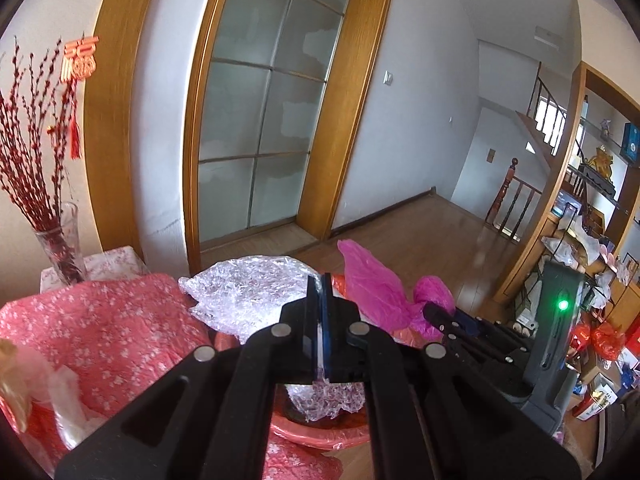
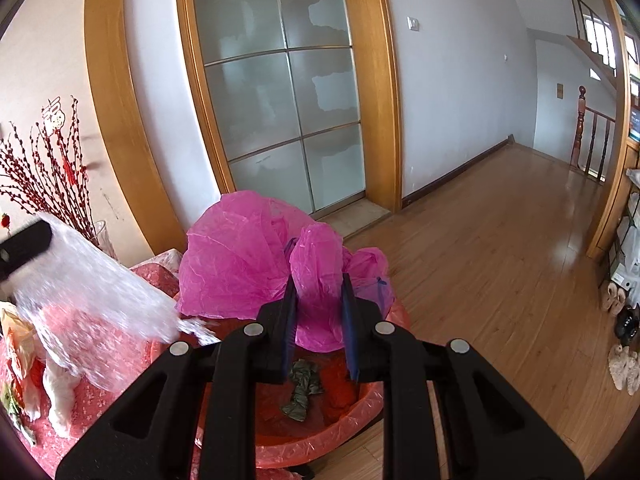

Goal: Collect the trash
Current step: 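Carry pink bag and bubble wrap over the wastebasket and release both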

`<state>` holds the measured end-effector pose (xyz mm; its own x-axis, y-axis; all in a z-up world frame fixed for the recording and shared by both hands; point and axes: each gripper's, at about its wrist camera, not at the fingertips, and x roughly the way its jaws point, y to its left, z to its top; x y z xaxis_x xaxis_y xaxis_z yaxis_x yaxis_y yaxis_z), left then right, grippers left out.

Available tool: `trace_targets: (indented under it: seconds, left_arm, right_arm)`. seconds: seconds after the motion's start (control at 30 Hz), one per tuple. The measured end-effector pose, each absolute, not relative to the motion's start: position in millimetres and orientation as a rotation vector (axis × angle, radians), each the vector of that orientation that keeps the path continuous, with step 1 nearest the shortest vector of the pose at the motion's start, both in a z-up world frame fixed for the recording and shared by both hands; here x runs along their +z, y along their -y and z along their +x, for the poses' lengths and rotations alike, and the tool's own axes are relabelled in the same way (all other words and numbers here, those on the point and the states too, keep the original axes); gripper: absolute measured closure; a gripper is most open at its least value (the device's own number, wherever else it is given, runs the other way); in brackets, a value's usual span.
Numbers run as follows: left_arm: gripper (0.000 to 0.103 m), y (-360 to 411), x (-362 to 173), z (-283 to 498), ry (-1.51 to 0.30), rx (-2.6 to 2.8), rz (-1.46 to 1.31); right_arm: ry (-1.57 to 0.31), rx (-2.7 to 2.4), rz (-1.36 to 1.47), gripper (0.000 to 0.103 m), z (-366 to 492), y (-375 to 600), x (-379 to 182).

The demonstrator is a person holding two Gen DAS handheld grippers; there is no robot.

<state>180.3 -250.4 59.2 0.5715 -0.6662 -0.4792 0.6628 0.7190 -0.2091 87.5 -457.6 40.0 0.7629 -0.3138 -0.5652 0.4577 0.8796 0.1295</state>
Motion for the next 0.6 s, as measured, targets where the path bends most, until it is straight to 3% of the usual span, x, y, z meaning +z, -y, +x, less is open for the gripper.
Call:
trace_targets:
  seconds: [0.2,0.33,0.5,0.6]
  left_arm:
    - [0.098,258,26,193,-0.666,-0.775,-0.009]
    - [0.088,257,10,199,-0.711,-0.748,-0.001]
    - [0.078,242,3,202,-0.713,-0.717,-0.007]
    - [0.077,238,2,204,-0.724,-0.712,-0.024]
  right_arm:
    - [-0.573,-0.383,0.296,0.077,92,462,32]
    - [-0.581,-0.364,0.297,0.055,93,462,28]
    - [-0.579,-0.37,0.296,0.051,90,462,28]
    - [-0.574,-0.379,0.306,0.051,87,463,28]
